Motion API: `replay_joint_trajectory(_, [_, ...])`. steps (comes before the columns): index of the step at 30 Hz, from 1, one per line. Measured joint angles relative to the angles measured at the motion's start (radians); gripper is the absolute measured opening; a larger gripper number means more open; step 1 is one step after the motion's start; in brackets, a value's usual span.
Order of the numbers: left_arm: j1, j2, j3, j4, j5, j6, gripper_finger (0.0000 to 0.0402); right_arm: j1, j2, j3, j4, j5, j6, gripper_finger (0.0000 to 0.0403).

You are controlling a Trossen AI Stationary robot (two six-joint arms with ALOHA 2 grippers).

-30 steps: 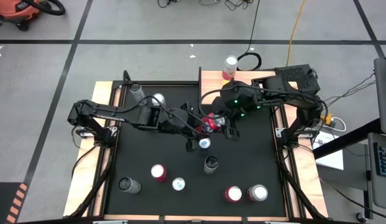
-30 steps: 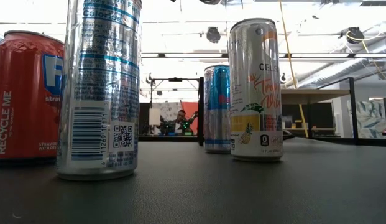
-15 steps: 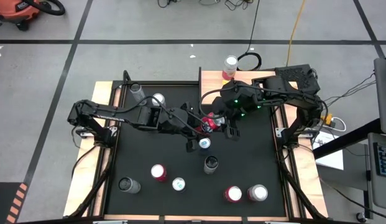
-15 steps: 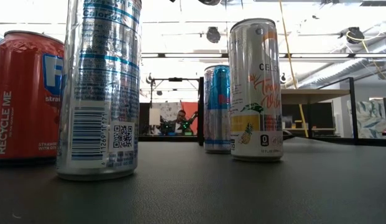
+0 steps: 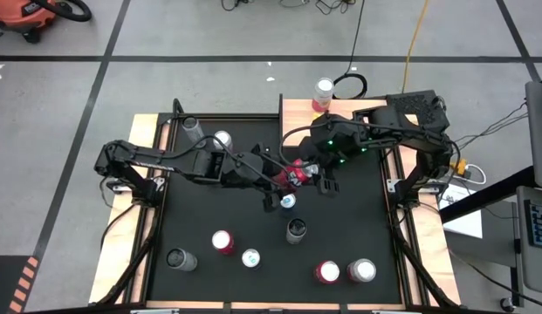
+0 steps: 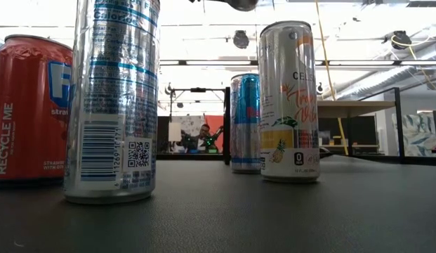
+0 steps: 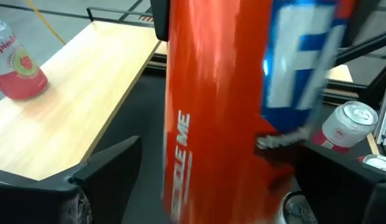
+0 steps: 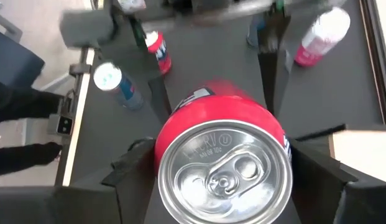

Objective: Place canned beverage on shelf
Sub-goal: Put the top red soda can on the shelf

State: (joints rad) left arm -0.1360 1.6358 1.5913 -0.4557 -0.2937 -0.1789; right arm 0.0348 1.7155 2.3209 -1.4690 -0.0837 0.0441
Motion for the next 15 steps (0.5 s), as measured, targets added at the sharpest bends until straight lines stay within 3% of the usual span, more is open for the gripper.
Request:
replay_joint_trajectory(7, [-0.021,-0.044,0.002,-0.060,-0.007,-0.118,0.0386,-0.040,-0.022,-0.001,-0.085,-0.001,-0.005,0.0277])
replay_joint_trajectory(15, [-0.025,-0.119,0.002,-0.218,-0.082,-0.177,0.0386,-0.105,-0.073,-0.001,-0.102,0.004,-0.026,0.0277])
